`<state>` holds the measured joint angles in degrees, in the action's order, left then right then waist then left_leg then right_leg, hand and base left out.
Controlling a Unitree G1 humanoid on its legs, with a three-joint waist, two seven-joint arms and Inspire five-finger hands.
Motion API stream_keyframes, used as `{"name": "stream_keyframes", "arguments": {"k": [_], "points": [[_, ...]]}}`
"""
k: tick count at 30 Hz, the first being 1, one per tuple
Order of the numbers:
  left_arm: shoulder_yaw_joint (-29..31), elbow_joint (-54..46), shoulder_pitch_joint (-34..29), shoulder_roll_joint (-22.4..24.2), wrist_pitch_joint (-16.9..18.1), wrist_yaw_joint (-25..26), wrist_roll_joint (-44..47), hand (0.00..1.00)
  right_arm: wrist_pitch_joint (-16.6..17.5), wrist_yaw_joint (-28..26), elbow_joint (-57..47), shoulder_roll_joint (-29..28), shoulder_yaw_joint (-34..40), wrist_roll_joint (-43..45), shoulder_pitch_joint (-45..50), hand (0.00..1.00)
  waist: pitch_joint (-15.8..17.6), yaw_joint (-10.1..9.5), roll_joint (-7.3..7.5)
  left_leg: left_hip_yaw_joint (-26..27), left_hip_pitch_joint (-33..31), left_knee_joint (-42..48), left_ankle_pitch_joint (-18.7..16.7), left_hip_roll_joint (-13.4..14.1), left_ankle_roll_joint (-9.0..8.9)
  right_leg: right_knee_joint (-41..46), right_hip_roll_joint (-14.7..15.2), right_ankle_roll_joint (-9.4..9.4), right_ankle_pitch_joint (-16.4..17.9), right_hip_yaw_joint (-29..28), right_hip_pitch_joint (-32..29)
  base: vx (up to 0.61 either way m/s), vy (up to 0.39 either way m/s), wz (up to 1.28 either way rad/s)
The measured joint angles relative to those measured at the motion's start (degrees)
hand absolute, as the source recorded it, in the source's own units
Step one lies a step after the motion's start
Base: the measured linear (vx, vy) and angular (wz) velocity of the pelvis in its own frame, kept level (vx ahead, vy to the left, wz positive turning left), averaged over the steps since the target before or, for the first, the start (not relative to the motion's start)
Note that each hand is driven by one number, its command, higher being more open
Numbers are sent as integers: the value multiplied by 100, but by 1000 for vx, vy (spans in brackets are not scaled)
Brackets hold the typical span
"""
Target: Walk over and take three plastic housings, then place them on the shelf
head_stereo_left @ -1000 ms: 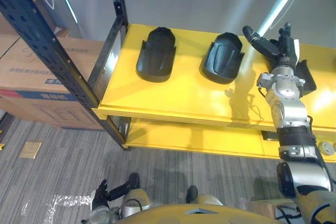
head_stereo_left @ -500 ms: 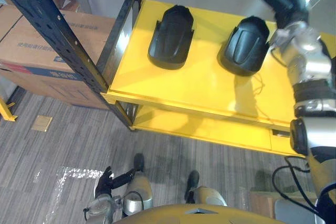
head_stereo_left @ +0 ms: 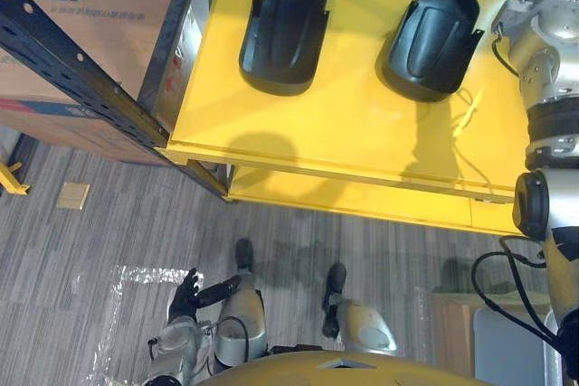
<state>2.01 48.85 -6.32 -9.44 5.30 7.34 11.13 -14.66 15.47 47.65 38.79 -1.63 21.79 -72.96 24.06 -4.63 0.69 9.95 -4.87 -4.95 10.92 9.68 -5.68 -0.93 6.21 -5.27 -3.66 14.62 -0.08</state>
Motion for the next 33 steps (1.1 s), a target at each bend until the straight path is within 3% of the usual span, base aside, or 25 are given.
{"name": "stream_keyframes", "arguments": {"k": [8, 19, 29, 33], "points": [[-189, 6, 163, -7, 220, 1, -3, 100, -373, -76, 440, 0, -130, 118, -299, 100, 206, -26, -81, -55, -173, 5, 30, -11, 5, 0, 1, 1, 0, 53, -140, 14, -4, 3], [-347, 12, 192, -13, 335, 8, 252, 100, -351, 612, 795, 182, -133, 116, -616, 100, 265, -130, -155, -56, -284, 5, 40, -10, 7, 59, 4, 26, 17, 47, -278, 0, 0, 0], [-403, 139, 334, -6, 338, -34, 248, 100, -323, 385, 799, 182, -134, 167, -616, 100, 306, -152, -232, -87, -282, 2, 76, -8, 13, 149, 11, 50, 39, 63, -298, 0, 0, 0], [-405, 185, 370, -10, 337, -35, 248, 100, -53, 345, 889, 182, -136, 168, -615, 100, 308, -146, -234, -84, -282, 0, 86, -2, 14, 176, 11, 52, 41, 56, -316, 0, 0, 0]]}}
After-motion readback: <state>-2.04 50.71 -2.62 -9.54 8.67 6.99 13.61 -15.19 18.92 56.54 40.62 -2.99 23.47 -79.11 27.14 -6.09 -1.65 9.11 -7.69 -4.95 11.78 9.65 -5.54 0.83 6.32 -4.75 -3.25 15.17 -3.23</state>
